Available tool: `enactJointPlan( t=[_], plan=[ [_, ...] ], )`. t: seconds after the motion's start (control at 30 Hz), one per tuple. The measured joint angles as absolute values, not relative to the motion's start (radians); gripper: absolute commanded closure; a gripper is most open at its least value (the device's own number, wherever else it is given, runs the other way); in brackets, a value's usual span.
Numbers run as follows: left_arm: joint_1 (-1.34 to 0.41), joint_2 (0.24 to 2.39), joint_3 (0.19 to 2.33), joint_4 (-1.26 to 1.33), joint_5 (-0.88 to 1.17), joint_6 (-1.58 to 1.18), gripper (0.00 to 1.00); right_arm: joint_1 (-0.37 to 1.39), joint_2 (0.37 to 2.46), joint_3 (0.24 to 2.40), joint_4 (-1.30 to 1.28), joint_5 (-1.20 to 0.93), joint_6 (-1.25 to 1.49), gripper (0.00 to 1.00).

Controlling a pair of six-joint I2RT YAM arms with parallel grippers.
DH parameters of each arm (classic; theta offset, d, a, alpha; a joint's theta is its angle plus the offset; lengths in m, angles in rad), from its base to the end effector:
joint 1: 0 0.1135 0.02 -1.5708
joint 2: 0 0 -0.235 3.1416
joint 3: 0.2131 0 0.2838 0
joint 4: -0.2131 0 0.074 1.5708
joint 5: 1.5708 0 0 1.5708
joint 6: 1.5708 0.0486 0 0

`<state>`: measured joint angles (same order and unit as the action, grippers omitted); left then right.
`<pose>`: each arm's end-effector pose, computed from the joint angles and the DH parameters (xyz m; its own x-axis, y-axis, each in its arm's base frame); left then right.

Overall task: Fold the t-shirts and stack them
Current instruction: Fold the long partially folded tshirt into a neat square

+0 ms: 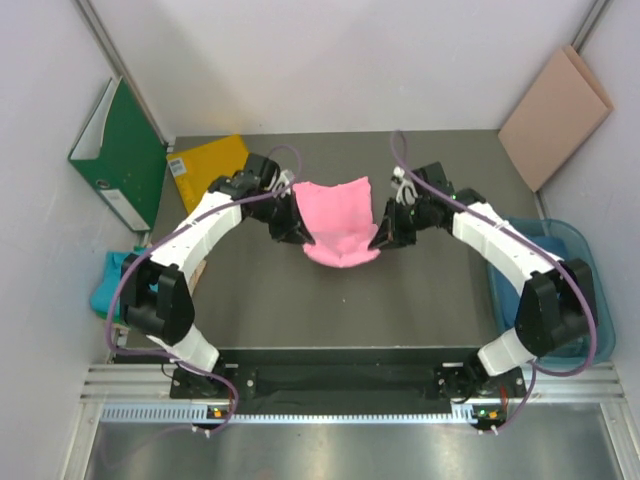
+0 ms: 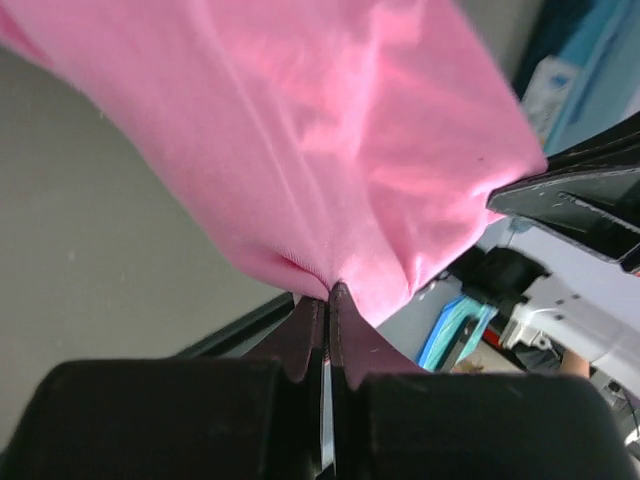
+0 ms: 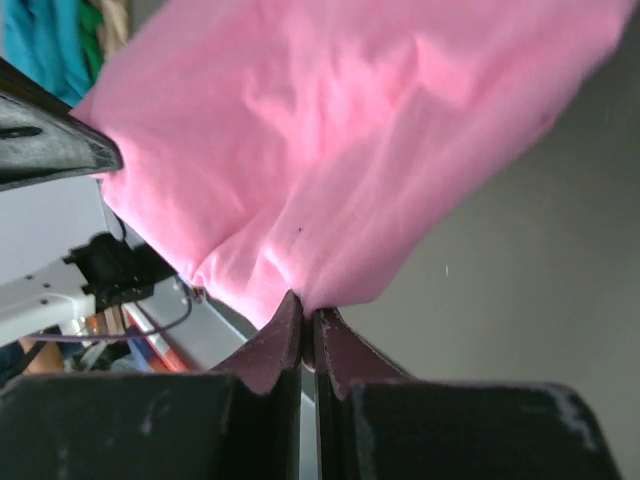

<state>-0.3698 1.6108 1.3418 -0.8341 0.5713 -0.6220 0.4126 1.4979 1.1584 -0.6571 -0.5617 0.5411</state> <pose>0.3304 -0.1563 0.2299 -0.9860 -0.1435 -0.0852 -0.0531 0.7538 -0.6549 0.3075 0.1628 0.2154 -0.9706 0.0510 -0.2352 -0.1219 0.7386 0.6631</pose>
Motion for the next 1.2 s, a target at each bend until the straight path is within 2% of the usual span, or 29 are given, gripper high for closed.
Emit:
enactJointPlan(
  t=[0.2, 0.37, 0.63, 0.67, 0.7, 0.73, 0.77, 0.8, 0.87, 0.9, 0.97, 1.0, 1.07, 1.2],
  plan=[
    [-0.305, 1.778, 1.606, -0.812, 0.602, -0.63, 1.0, 0.379, 1.723, 1.489, -0.656, -0.572, 0.473, 0.99],
    [-0.242, 1.97, 1.735, -0.804, 0.633, -0.63, 1.0, 0.347, 2.002, 1.747, -0.654, -0.578, 0.429, 0.99],
    [-0.16, 2.152, 1.86, -0.737, 0.685, -0.654, 0.97, 0.326, 2.218, 1.895, -0.591, -0.566, 0.433, 0.97],
    [-0.154, 2.175, 1.887, -0.729, 0.694, -0.661, 0.8, 0.325, 2.231, 1.9, -0.579, -0.562, 0.44, 0.96],
    [-0.149, 2.199, 1.915, -0.718, 0.704, -0.669, 0.53, 0.324, 2.24, 1.901, -0.561, -0.558, 0.449, 0.88],
    [-0.146, 2.224, 1.942, -0.706, 0.715, -0.676, 0.32, 0.324, 2.255, 1.908, -0.543, -0.55, 0.462, 0.77],
    [-0.144, 2.249, 1.971, -0.694, 0.723, -0.685, 0.01, 0.323, 2.261, 1.91, -0.536, -0.55, 0.466, 0.69],
    [-0.143, 2.272, 1.996, -0.677, 0.735, -0.694, 0.01, 0.322, 2.276, 1.919, -0.516, -0.544, 0.479, 0.61],
    [-0.141, 2.305, 2.029, -0.649, 0.749, -0.719, 0.01, 0.32, 2.297, 1.921, -0.467, -0.524, 0.509, 0.54],
    [-0.139, 2.316, 2.033, -0.633, 0.753, -0.732, 0.01, 0.319, 2.304, 1.921, -0.449, -0.516, 0.521, 0.43],
    [-0.138, 2.319, 2.032, -0.615, 0.76, -0.745, 0.01, 0.316, 2.312, 1.914, -0.392, -0.486, 0.551, 0.36],
    [-0.138, 2.319, 2.03, -0.601, 0.764, -0.753, 0.01, 0.315, 2.312, 1.903, -0.359, -0.471, 0.564, 0.27],
    [-0.136, 2.301, 2.001, -0.558, 0.767, -0.758, 0.01, 0.314, 2.297, 1.868, -0.284, -0.438, 0.577, 0.23],
    [-0.132, 2.22, 1.896, -0.544, 0.754, -0.744, 0.01, 0.313, 2.236, 1.801, -0.252, -0.384, 0.576, 0.21]
  ],
)
